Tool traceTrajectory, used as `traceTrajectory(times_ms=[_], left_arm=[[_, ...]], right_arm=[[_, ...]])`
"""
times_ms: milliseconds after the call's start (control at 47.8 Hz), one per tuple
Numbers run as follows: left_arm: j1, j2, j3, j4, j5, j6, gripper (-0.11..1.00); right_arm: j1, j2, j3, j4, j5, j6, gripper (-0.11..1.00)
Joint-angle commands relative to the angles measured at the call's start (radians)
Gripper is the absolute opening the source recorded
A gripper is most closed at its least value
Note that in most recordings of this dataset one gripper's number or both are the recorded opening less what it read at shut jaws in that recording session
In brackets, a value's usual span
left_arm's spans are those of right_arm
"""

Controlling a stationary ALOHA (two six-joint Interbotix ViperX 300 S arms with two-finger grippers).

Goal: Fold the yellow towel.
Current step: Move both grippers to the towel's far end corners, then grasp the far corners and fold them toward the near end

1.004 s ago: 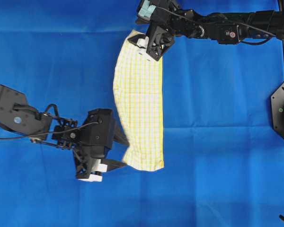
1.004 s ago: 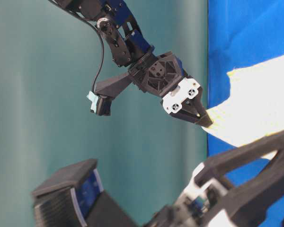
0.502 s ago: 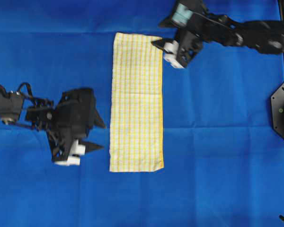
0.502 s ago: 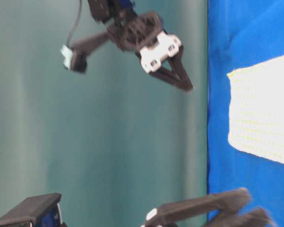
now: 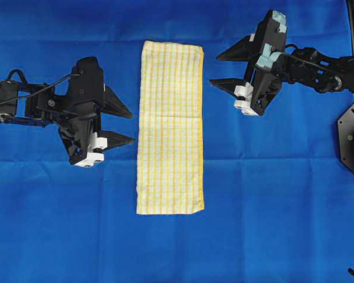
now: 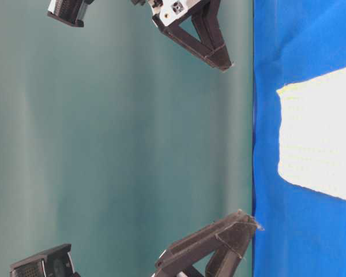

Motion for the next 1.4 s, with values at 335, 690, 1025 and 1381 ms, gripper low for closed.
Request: traceTrajectory(times_ms=[335, 690, 1025, 1381], left_arm=[[0.187, 0.020, -0.026, 0.012, -0.123, 0.137, 0.60], [0.364, 0.209, -0.087, 0.012, -0.249, 0.196, 0.78], [0.445, 0.405, -0.160, 0.012, -0.316, 0.196, 0.82], [0.457, 0.523, -0.193, 0.012, -0.334, 0.196, 0.59]], right_arm=[[-0.109, 0.091, -0.101, 0.000, -0.012, -0.014, 0.71], [-0.175, 0.272, -0.178, 0.003, -0.014, -0.006, 0.77], [-0.206, 0.431, -0.244, 0.026, -0.034, 0.000, 0.77], [-0.207, 0.499, -0.268, 0.071, -0.034, 0.005, 0.72]])
